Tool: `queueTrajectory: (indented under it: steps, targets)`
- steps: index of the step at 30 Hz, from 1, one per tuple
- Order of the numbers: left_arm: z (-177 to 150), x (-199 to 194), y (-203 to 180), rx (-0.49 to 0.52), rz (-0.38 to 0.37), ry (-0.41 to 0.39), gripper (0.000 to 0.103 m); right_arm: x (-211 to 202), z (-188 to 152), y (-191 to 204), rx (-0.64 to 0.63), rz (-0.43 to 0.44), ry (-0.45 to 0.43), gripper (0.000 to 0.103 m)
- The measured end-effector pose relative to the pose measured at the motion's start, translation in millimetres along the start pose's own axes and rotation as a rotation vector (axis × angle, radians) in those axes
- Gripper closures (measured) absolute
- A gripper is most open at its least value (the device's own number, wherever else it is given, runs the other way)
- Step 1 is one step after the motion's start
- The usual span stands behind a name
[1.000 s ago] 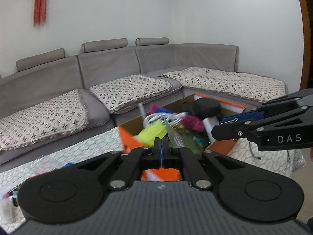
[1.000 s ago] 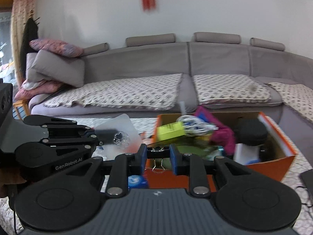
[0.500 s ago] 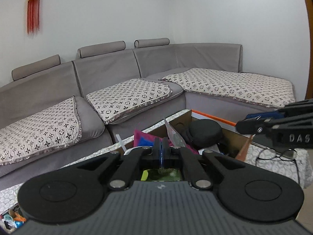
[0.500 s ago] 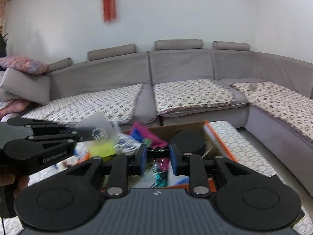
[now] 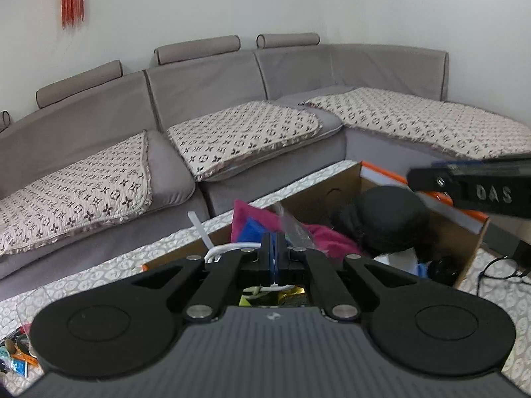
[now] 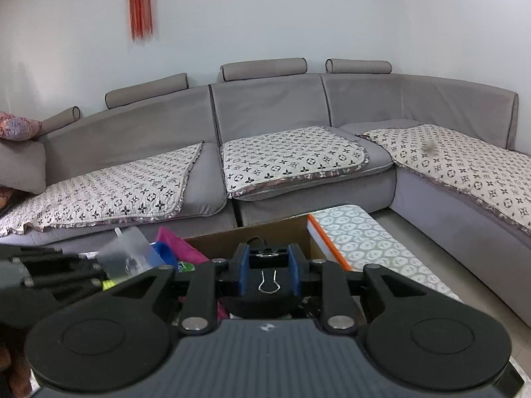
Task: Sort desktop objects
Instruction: 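Lower the binder clip into the box and open the right gripper, then withdraw both grippers from the box back over the table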
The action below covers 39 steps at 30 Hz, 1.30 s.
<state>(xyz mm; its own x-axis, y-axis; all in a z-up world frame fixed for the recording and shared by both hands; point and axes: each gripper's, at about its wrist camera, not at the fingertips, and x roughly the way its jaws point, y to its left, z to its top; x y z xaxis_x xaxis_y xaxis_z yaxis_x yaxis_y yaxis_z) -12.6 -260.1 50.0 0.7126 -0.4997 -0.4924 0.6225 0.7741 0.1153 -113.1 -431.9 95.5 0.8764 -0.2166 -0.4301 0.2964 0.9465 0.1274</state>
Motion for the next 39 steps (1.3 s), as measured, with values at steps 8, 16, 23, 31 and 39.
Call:
queueTrajectory:
  steps: [8,16,23,31,39]
  targets:
    - [-2.4,-1.0,8.2,-0.025,0.023,0.03,0.099,20.1,0.0,10.7,-0.006,0.01,0.023,0.079]
    - [0.9,1.9,5.1,-0.012,0.029,0.028,0.099,27.3,3.2,13.3,-0.01,0.0,0.035,0.079]
    - [-0.6,7.9,10.8,-0.027,0.059,0.04,0.089,28.1,4.3,17.0,-0.02,0.004,0.035,0.076]
    - [-2.5,3.4,10.8,-0.022,0.047,0.019,0.071,27.0,4.5,18.3,-0.02,-0.001,0.03,0.057]
    - [-2.4,-11.0,-3.5,0.023,0.062,-0.051,0.013,20.5,-0.1,24.0,-0.018,0.003,0.022,0.038]
